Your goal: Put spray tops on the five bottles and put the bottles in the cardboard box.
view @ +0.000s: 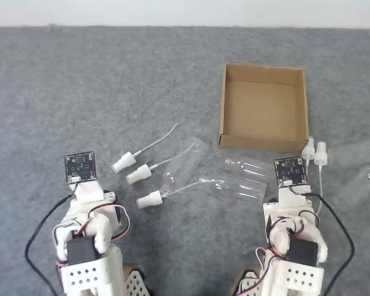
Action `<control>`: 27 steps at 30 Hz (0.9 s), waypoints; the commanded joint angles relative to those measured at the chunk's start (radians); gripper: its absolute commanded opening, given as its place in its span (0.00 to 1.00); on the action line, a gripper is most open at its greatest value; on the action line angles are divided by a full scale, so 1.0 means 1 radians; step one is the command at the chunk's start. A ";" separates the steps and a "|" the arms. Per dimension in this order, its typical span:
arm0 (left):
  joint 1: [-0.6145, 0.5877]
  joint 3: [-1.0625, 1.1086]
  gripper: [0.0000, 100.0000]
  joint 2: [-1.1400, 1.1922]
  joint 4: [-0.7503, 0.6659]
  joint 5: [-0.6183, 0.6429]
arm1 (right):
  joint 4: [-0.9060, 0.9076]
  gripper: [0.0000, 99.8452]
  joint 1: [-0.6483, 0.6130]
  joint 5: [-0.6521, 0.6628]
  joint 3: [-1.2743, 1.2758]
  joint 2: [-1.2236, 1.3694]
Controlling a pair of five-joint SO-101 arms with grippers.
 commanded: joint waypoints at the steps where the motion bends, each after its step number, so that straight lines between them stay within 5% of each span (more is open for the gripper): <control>1: -0.003 -0.016 0.02 -0.021 0.002 0.003 | 0.007 0.05 0.004 0.008 0.023 -0.005; 17: 0.003 -0.016 0.02 -0.023 0.000 -0.002 | -0.024 0.06 0.001 0.008 0.023 -0.013; 27: -0.002 -0.016 0.02 -0.018 -0.135 -0.005 | -0.179 0.06 0.073 0.006 -0.138 -0.013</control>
